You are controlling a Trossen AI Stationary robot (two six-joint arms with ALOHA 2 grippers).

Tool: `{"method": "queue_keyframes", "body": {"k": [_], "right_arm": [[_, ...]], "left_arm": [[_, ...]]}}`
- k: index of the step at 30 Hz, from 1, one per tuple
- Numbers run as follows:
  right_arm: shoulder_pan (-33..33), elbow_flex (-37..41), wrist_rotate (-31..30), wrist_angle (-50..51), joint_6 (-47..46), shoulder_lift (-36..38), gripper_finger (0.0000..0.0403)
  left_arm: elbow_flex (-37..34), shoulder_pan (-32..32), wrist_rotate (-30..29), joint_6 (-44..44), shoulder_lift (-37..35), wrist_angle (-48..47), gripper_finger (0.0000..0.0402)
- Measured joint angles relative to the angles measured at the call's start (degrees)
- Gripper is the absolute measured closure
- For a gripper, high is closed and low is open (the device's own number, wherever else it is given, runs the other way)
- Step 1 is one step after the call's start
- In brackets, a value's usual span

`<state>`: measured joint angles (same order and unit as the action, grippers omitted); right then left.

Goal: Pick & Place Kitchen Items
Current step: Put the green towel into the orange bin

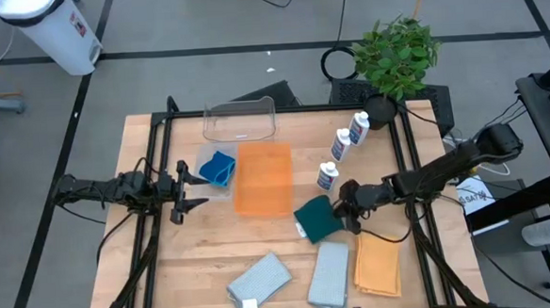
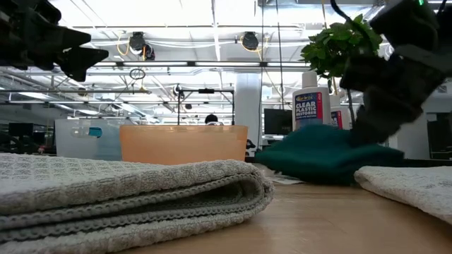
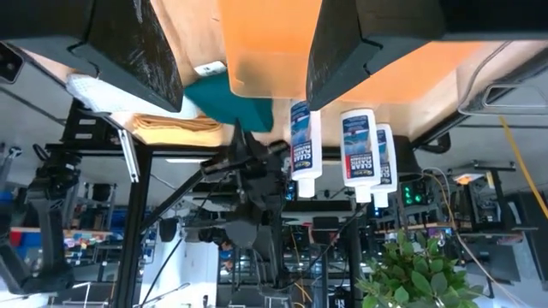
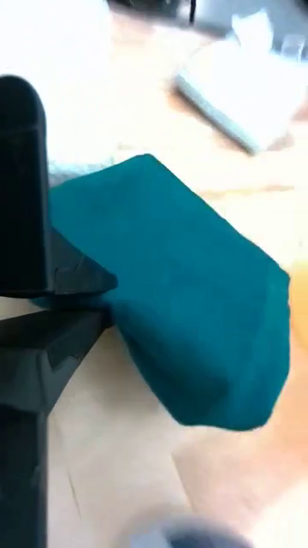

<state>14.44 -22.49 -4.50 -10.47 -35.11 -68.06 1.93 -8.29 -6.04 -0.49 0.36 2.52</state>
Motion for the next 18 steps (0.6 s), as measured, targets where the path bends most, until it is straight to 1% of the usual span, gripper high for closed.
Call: {"method": "queue_keyframes", "body": {"k": [3, 5, 7, 9, 13, 18], "right_arm": [[1.7, -7.1, -6.1, 11.5, 2.8, 1.3, 0.0402], [3.2, -12.2, -10.4, 17.4, 4.9, 1.4, 0.0402], [4.9, -16.4, -13.9, 22.2, 6.8, 1.2, 0.0402], [6.3, -19.6, -16.4, 24.3, 9.7, 0.7, 0.0402], [8.2, -24.5, -16.4, 25.1, 16.0, -0.1, 0.0403], [9.5, -28.6, -16.4, 26.3, 23.8, -2.7, 0.0403]], "left_arm": [[0.0, 0.0, 0.0, 0.0, 0.0, 2.1, 0.0146], [0.1, 0.0, 0.0, 0.0, 0.0, 2.4, 0.0146], [0.1, 0.0, 0.0, 0.0, 0.0, 3.2, 0.0146], [0.1, 0.0, 0.0, -0.1, 0.0, 4.5, 0.0146], [0.1, 0.0, 0.0, -2.0, 0.0, 6.3, 0.0146], [0.1, 0.0, -0.2, -7.7, 0.0, 7.2, 0.0146]]}}
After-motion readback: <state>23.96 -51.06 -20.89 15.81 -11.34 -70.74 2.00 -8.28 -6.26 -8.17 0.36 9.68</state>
